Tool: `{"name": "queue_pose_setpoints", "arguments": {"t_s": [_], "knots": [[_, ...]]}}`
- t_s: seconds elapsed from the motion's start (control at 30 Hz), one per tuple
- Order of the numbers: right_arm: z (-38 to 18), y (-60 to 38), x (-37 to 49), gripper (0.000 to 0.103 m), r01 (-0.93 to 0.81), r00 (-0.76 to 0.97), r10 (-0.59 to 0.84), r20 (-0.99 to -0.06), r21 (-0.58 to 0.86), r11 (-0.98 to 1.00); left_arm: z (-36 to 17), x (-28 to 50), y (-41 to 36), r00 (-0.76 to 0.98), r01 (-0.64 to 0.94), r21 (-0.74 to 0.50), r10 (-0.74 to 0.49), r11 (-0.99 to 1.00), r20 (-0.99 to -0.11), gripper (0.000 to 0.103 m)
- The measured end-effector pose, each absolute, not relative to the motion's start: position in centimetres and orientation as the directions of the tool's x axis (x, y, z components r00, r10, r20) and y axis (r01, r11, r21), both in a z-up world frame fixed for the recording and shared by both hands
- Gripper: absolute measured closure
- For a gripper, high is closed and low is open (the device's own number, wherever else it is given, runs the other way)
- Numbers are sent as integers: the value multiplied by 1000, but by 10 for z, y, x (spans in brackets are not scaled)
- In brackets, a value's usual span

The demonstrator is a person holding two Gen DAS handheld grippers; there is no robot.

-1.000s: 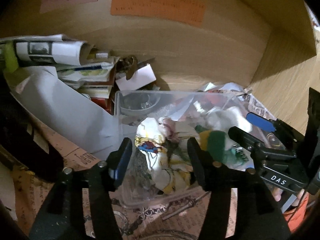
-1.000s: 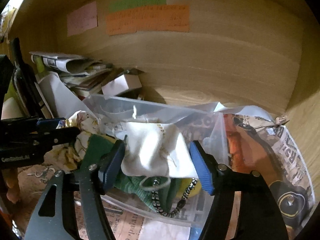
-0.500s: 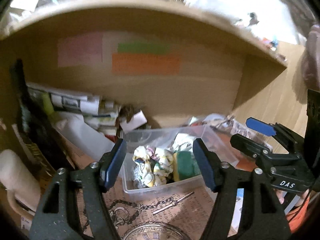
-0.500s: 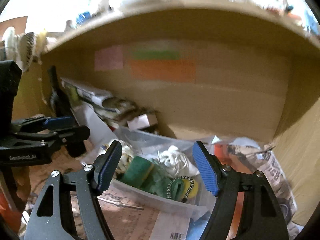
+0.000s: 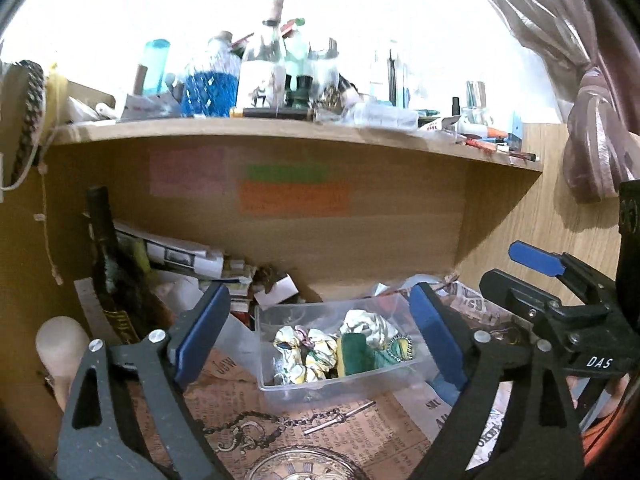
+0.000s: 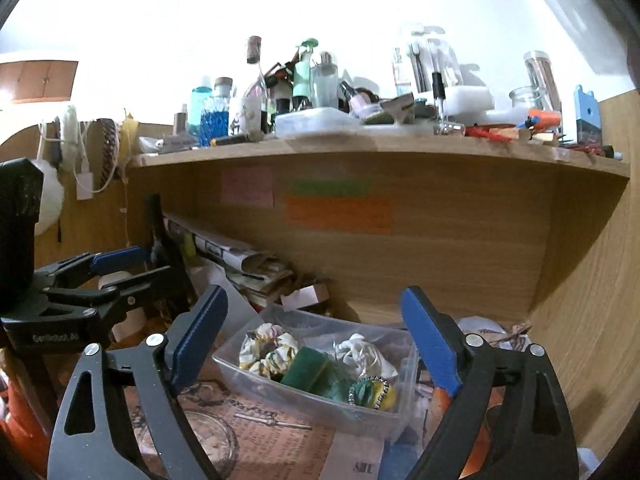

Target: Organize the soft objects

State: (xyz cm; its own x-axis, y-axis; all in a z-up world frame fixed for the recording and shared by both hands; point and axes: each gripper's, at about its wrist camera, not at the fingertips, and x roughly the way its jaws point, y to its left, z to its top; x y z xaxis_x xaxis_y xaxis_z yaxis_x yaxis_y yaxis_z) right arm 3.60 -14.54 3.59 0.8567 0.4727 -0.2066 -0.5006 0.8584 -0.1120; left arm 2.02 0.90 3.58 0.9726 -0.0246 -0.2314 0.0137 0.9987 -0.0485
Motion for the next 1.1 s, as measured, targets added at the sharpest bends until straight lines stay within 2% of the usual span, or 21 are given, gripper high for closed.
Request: {"name": "queue_pose_setpoints", "arguments": {"t_s": [0.17,1.1], "knots": [[35,-149,27,4,-496,860,472,-193,-102,862,35,10,5,977,0,-42,-9,999,-212,5],[31,-153,25,0,-494,858,470,-207,-80,866,28,8,-3,975,-4,-38,-5,999,-223,1]]}}
